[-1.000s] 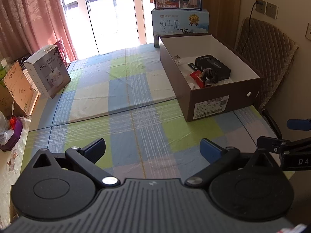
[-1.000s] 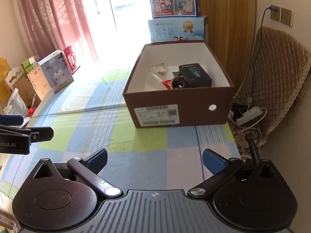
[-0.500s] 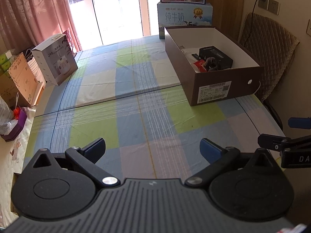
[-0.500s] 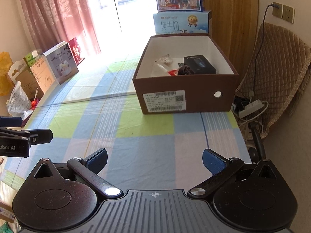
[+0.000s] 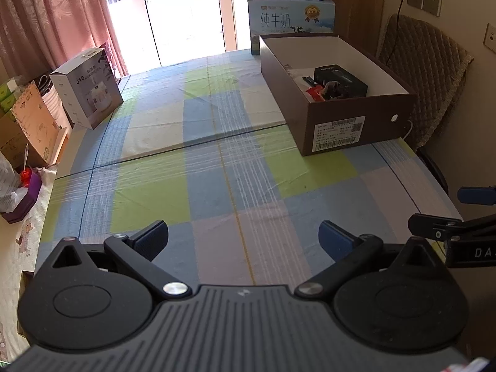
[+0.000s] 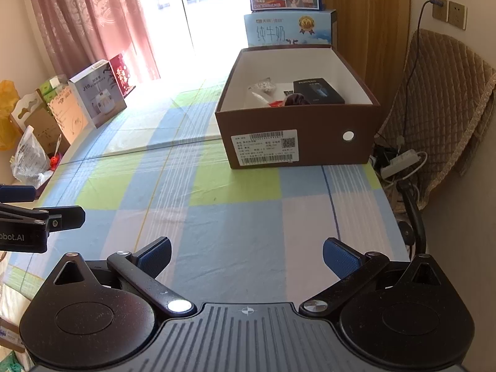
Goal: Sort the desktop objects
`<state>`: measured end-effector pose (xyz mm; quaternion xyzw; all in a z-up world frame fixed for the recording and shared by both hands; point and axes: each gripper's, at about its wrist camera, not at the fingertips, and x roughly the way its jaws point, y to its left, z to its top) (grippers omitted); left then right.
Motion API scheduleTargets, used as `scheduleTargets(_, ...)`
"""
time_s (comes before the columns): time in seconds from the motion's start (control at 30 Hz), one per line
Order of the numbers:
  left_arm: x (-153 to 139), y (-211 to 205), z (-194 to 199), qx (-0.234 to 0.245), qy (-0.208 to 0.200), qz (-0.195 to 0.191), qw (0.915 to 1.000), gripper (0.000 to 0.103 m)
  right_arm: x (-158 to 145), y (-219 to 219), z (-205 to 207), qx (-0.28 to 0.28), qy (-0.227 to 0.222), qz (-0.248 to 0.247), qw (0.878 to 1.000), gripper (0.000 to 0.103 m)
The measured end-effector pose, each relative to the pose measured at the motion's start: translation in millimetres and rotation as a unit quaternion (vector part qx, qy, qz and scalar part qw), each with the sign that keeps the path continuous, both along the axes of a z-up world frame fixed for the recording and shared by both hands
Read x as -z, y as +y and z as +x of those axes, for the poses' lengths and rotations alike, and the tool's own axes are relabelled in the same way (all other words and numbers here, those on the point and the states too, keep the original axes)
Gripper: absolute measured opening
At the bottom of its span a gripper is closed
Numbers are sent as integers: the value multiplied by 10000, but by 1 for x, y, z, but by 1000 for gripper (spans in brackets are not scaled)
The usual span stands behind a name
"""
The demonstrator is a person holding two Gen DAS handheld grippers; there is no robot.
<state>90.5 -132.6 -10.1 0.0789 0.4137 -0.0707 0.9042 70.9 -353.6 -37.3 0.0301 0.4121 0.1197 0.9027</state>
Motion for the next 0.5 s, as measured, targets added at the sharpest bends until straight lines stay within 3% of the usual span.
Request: scheduleTargets(0.5, 4, -3, 5, 48, 15, -20, 10000, 102, 2, 0, 5, -3, 24, 8, 10000, 101)
